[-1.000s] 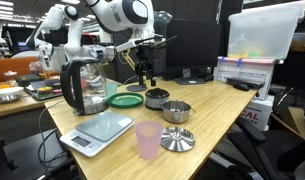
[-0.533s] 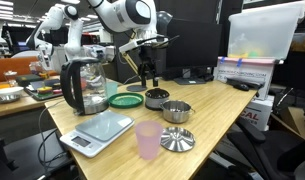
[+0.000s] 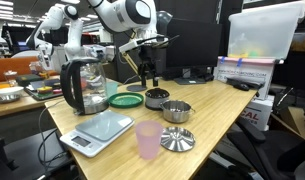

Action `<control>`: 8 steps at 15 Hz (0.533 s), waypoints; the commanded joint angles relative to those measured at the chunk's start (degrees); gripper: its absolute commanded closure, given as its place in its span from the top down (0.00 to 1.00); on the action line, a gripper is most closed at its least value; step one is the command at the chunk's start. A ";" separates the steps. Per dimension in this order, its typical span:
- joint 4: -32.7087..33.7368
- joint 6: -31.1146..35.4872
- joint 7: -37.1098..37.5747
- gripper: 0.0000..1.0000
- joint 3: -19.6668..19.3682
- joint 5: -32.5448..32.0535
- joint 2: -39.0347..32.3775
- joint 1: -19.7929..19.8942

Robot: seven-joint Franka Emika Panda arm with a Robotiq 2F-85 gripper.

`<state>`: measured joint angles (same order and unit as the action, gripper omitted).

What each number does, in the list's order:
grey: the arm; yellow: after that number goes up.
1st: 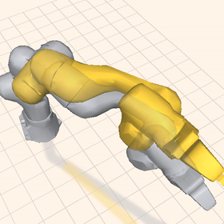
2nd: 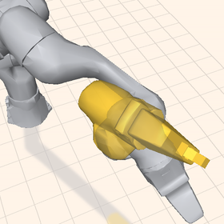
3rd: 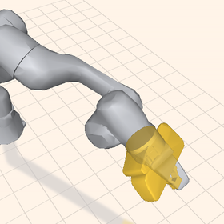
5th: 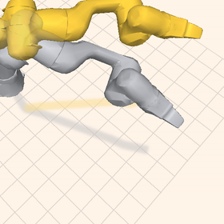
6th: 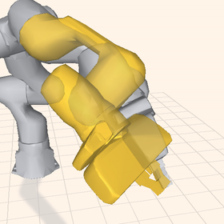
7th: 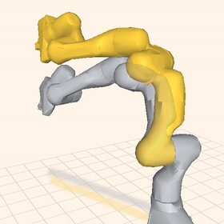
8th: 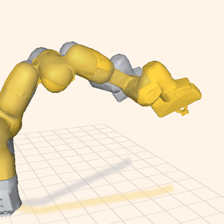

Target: Put the silver pot on the scale and then cover it with the silver lid

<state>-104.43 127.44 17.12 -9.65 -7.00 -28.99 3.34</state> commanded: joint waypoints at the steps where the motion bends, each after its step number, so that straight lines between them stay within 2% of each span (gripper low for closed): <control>1: 1.38 -0.85 0.98 1.00 -0.36 0.76 -1.64 0.41; 8: 5.27 -1.31 3.11 1.00 -2.49 2.33 -7.96 3.01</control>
<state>-102.78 127.45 19.89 -12.15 -6.68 -34.22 5.09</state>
